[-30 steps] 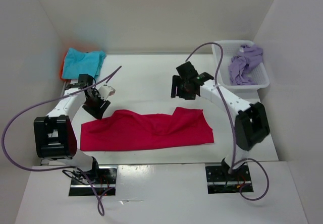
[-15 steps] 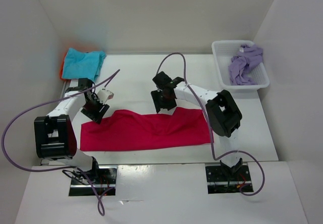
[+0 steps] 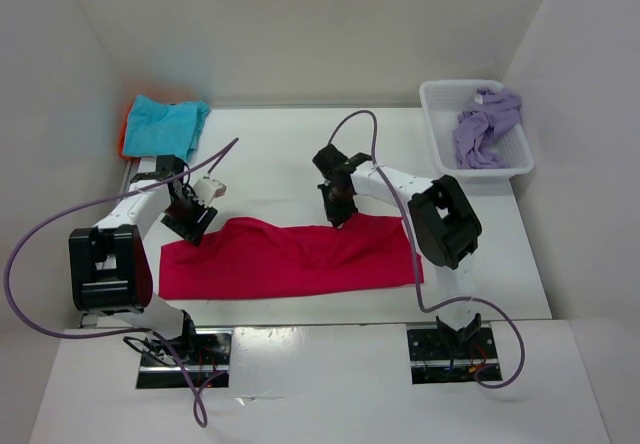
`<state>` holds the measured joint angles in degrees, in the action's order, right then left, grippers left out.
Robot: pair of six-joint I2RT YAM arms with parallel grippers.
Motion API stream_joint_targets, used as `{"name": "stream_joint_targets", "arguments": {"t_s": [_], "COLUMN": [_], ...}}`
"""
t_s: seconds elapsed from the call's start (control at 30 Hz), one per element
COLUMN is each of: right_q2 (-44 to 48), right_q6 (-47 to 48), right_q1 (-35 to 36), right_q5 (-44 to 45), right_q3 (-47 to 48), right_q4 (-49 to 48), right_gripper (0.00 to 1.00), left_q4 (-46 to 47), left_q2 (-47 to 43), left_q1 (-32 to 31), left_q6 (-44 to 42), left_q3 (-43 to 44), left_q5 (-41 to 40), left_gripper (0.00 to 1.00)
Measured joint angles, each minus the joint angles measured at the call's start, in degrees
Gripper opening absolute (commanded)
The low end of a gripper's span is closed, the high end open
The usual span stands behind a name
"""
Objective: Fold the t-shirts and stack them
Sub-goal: Grap the side of the flattened tshirt furthest away from the robot with both arms
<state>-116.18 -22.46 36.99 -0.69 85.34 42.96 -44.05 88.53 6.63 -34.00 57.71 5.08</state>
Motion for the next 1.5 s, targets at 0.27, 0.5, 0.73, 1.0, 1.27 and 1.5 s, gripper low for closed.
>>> {"name": "stream_joint_targets", "arguments": {"t_s": [0.27,0.5,0.73,1.0,1.27,1.5], "right_q2": [7.9,14.0,8.8,2.8,4.7,16.4], "right_q6": [-1.2,-3.3,-3.1,-1.0,-0.4,-2.7], "right_q1": [0.0,-0.7,-6.6,-7.7,-7.7,-7.7], "right_q5": [-1.5,2.0,5.8,1.6,-1.8,-3.9], "right_q3": [-1.9,-5.9,-0.2,-1.2,-4.1,-11.2], "right_q4": [-0.3,0.9,1.2,0.8,0.9,1.2], "right_gripper": [0.00,0.65,0.77,0.56,0.07,0.00], "left_q4": [0.1,0.2,0.2,0.2,0.2,0.2], "left_q2": [0.0,0.2,1.3,1.3,1.3,1.3], "left_q1": [0.0,0.0,0.0,0.0,0.0,0.0], "left_q6": [0.0,0.0,0.0,0.0,0.0,0.0], "left_q3": [0.0,-0.8,-0.7,-1.4,-1.5,-1.5], "left_q5": [0.1,0.2,0.8,1.1,1.2,1.2], "left_gripper": [0.67,0.67,0.67,0.67,0.67,0.67]}}
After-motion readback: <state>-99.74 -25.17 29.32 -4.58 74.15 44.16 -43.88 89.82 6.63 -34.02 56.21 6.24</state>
